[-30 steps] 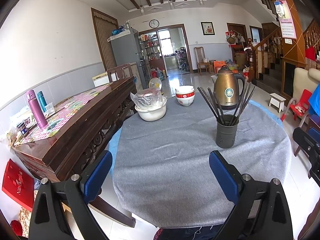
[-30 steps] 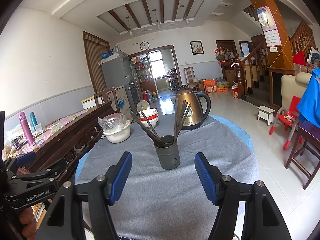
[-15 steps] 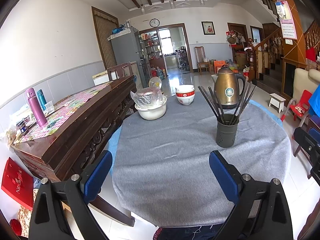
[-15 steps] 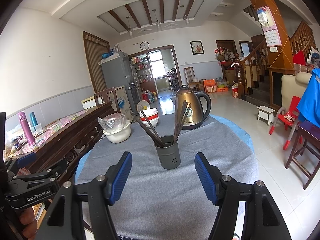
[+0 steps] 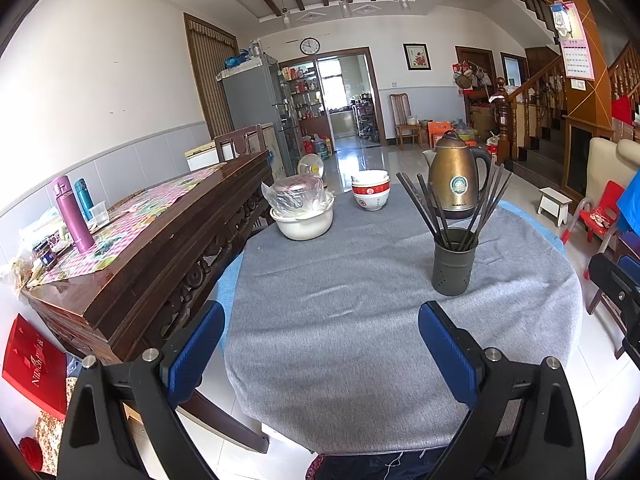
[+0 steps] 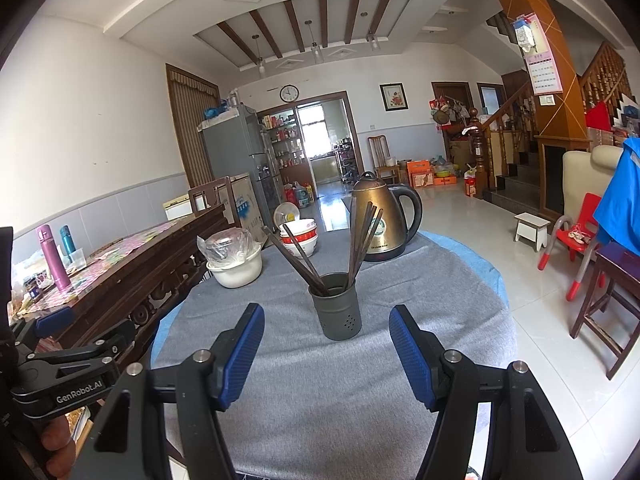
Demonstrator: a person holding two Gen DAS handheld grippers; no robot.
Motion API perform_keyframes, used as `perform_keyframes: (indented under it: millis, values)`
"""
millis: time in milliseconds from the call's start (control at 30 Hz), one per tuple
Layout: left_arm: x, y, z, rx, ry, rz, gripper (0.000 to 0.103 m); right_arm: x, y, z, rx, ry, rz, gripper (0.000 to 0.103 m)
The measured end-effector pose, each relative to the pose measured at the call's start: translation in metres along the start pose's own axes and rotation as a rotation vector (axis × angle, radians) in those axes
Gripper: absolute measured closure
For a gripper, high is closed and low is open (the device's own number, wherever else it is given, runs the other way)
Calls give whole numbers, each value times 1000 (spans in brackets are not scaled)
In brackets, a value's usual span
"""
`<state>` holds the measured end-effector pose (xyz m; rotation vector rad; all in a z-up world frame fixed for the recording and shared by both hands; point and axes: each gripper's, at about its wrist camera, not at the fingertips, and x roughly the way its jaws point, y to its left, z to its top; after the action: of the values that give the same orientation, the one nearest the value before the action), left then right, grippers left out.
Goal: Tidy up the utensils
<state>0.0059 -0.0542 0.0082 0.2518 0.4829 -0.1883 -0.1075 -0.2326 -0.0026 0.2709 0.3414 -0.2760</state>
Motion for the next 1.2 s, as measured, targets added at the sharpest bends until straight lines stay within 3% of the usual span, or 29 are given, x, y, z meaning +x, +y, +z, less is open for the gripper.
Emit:
perform_keyframes:
  millis: [1200]
  values:
    - [0, 0, 0, -7, -1, 7, 6, -3, 7, 6, -6, -14, 6, 34]
